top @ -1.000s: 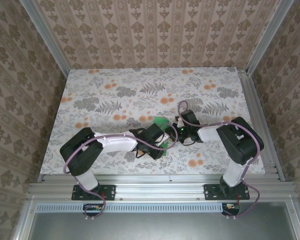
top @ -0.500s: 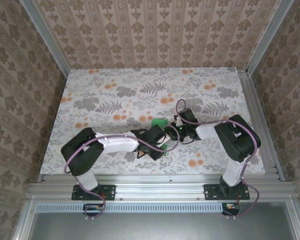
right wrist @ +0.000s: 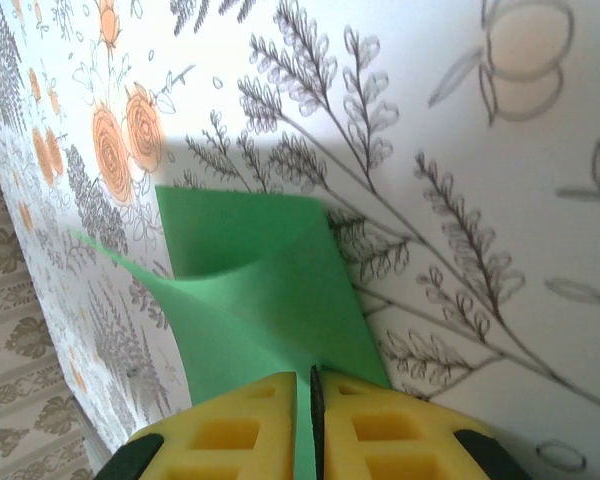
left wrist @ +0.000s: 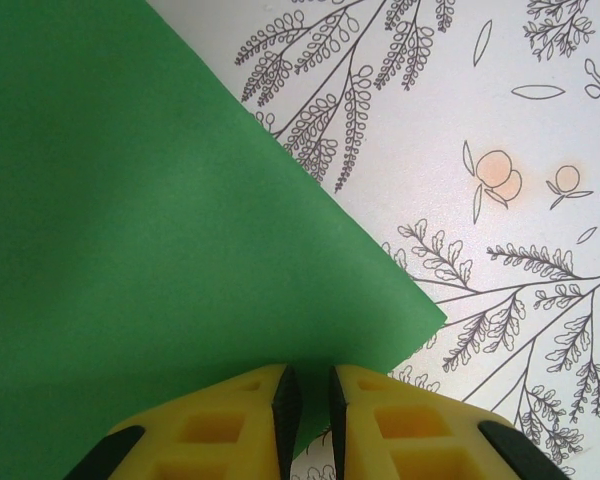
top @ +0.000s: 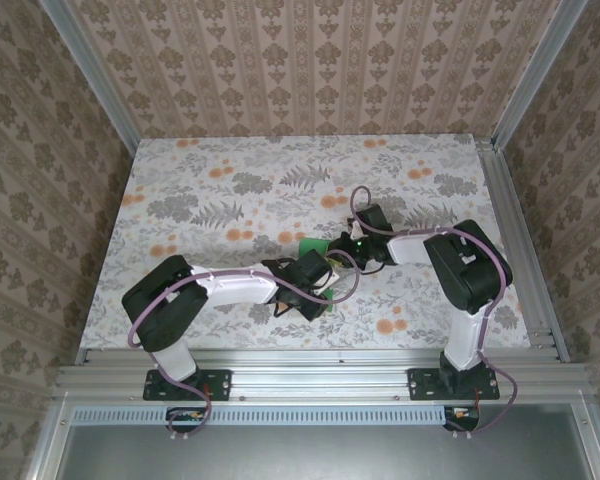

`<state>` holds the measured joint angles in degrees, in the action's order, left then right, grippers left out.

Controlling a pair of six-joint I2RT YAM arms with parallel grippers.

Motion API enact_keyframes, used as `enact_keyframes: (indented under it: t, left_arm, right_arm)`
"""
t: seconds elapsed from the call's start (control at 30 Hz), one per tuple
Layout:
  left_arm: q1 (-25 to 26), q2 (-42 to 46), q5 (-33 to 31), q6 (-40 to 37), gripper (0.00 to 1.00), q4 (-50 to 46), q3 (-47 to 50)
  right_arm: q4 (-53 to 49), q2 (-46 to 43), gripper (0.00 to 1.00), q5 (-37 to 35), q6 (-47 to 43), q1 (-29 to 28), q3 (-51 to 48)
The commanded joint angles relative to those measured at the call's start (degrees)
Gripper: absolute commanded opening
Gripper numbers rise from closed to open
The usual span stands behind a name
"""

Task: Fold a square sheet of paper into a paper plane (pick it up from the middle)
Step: First fold in half a square sheet of paper at the center of the table.

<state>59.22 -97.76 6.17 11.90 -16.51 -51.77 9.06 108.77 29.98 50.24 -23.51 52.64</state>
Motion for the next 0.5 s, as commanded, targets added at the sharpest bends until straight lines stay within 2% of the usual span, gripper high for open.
enact_keyframes:
  t: [0.0,0.47]
  left_arm:
    - [0.28,-2.79,-0.48,-0.96,0.21,-9.83,3.70]
    - [0.30,-2.45,-0.02,-0.74,0.21,-10.03,3.88]
  right_arm:
    - [-3.81,2.07,0.16,-5.18,-2.88,0.70,2.61]
    - [-9.67,7.86,0.17,-7.39,-6.51,2.50,12.48]
